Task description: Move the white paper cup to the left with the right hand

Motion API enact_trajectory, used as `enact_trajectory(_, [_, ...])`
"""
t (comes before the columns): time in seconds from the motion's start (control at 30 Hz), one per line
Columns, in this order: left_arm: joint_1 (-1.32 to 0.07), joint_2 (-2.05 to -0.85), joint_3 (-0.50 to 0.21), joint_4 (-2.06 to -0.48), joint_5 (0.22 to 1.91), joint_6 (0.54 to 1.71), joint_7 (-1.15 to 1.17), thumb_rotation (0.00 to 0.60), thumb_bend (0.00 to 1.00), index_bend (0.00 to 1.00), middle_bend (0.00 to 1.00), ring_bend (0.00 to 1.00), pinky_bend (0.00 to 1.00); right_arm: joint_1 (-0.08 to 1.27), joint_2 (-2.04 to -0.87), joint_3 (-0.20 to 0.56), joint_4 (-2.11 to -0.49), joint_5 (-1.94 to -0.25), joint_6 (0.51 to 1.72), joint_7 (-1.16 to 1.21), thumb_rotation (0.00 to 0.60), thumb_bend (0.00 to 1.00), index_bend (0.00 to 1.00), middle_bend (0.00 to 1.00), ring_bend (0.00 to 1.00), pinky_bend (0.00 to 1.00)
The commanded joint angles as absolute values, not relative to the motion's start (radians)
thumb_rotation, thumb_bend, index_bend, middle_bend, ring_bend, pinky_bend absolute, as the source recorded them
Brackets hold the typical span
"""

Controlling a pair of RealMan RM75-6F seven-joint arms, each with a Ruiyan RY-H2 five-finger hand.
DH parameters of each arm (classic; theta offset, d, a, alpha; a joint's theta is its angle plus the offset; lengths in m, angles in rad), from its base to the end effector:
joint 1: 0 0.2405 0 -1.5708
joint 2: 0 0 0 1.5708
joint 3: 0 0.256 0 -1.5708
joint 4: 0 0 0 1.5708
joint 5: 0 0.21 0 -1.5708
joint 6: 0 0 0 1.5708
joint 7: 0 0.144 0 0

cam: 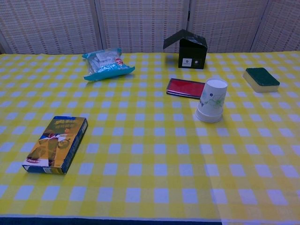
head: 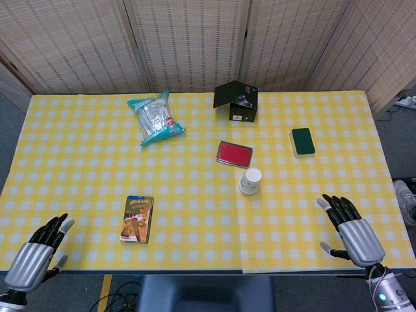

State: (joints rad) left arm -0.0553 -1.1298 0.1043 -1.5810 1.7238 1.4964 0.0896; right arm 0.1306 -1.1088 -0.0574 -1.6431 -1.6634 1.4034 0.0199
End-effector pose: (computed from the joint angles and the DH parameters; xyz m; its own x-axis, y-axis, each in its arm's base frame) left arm -0.3026 0.1351 0.1278 0.5086 0.1348 0.8504 0.8530 -0.2132 -0.4764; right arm -0.2901 -0.1670 0.1263 0.3915 -0.1743 0.9035 -0.9120 -0.2043 0.3557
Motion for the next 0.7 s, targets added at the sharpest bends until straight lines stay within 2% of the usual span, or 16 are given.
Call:
enact_trajectory(0.03, [-0.058, -1.131, 0.102, -1.580, 1.718, 1.490, 0.089, 0.600, 0.38, 0.00, 0.00, 0.06, 0.20, 0.132, -1.110, -0.056, -1.642, -1.660, 1.400, 0.017, 0.600, 0.19, 0.00, 0.00, 0.00, 0.00])
enact_trajectory(0.27, [-0.058, -1.127, 0.105, -1.586, 1.732, 1.503, 0.081, 0.600, 0.38, 0.00, 0.00, 0.06, 0.20, 0.130, -1.102, -0.060, -1.651, -1.667, 1.403, 0.027, 0.600, 0.19, 0.00, 0.00, 0.00, 0.00])
enact_trajectory(0.37, [-0.058, -1.121, 0.102, -1.585, 1.725, 1.507, 0.066, 0.600, 0.38, 0.00, 0.00, 0.06, 0.20, 0.157, -1.078, -0.051, -1.676, -1.650, 1.359, 0.037, 0.600, 0.19, 0.00, 0.00, 0.00, 0.00])
enact_trajectory(0.57, [-0.058, -1.116, 0.091, -1.582, 1.695, 1.502, 0.045, 0.600, 0.38, 0.00, 0.00, 0.06, 0.20, 0.280, -0.968, 0.031, -1.803, -1.538, 1.191, 0.004, 0.600, 0.19, 0.00, 0.00, 0.00, 0.00])
enact_trajectory(0.7, [-0.062, -1.118, 0.085, -1.578, 1.664, 1.479, 0.040, 0.600, 0.38, 0.00, 0.00, 0.06, 0.20, 0.392, -0.889, 0.090, -1.885, -1.413, 1.011, -0.023, 0.600, 0.19, 0.01, 0.00, 0.00, 0.00])
